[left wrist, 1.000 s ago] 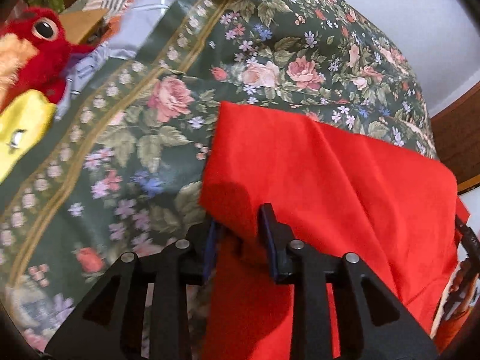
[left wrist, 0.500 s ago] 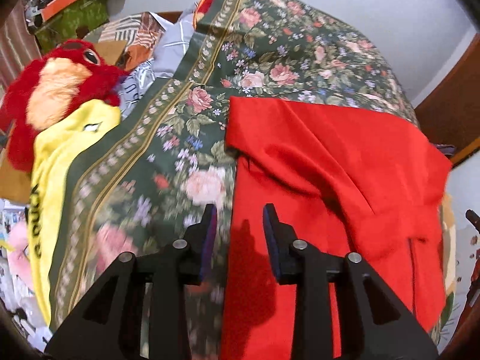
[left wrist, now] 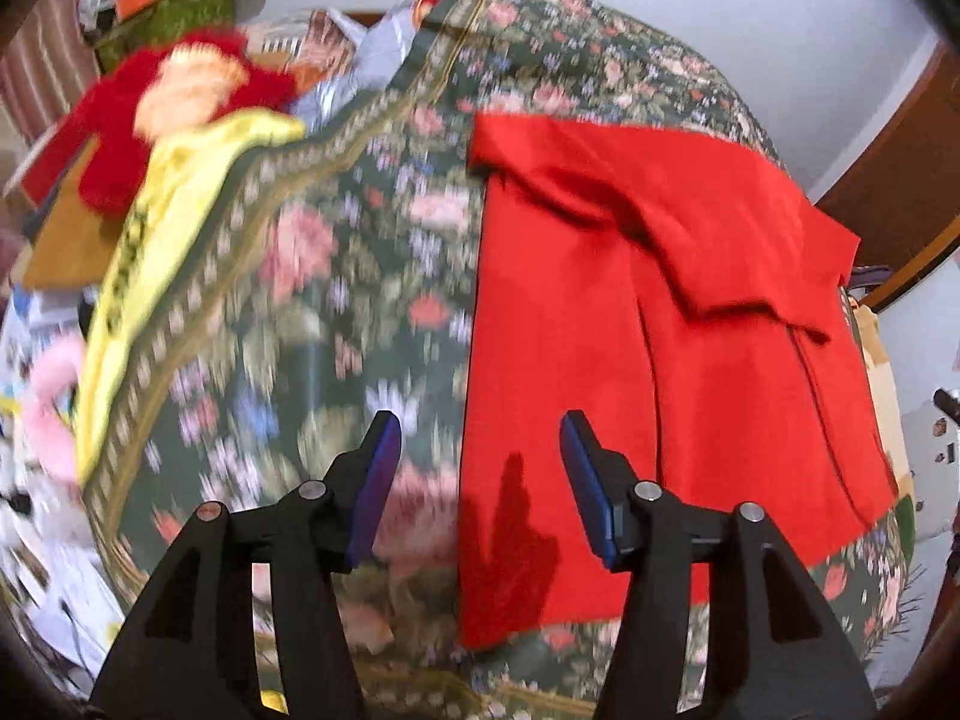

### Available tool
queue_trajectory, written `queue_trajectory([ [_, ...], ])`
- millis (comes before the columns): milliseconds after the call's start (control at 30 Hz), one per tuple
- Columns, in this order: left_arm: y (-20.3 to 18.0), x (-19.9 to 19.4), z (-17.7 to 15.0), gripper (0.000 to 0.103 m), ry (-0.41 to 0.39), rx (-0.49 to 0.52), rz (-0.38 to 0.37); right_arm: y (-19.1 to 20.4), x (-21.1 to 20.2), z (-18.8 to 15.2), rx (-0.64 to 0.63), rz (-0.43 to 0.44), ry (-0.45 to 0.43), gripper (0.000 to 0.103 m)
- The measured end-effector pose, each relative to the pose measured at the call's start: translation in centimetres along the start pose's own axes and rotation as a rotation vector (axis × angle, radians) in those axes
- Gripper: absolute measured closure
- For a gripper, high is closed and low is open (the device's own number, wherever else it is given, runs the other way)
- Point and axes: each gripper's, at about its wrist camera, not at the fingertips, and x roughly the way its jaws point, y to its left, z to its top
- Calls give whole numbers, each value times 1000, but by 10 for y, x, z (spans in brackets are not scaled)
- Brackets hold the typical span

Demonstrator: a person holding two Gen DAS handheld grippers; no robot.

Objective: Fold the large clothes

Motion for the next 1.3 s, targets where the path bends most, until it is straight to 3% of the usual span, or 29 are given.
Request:
queue_trajectory([
  [200, 16, 24, -35, 49, 80, -115, -52, -6, 28, -32, 45, 40, 115, 25],
  [400, 11, 29, -49, 49, 50, -134, -82, -16, 51, -48, 111, 94, 205, 25],
  [533, 5, 32, -53, 48, 47, -131, -109, -23, 63, -46, 150, 111, 218, 25],
  [867, -7, 47, -46, 49, 39, -69, -45, -36, 84, -42, 250, 168, 207, 25],
  [933, -14, 48, -45, 54, 28, -43, -35, -35, 85, -42, 252, 176, 198, 24],
  [1000, -22, 44, -47, 69, 19, 7, -79, -36, 84, -42, 246, 177, 185, 25],
  [1033, -27, 46, -47, 87, 36, 20, -129, -35, 83, -43, 241, 178, 179, 27],
  [1067, -29, 49, -48, 96, 57, 22, -159, -35, 81, -44, 235, 186, 171, 34],
  [1100, -33, 53, -49, 96, 75, 25, -160, -35, 80, -41, 231, 195, 165, 38],
  [1167, -38, 55, -50, 97, 72, 38, -127, -35, 77, -39, 227, 202, 157, 61],
  [1200, -39, 55, -49, 98, 68, 33, -128, -35, 77, -37, 226, 192, 156, 66],
  [1267, -39, 52, -43, 100, 59, 4, -147, -38, 72, -35, 214, 168, 151, 85],
  [1300, -40, 48, -39, 101, 45, -1, -149, -38, 71, -33, 215, 175, 148, 86],
])
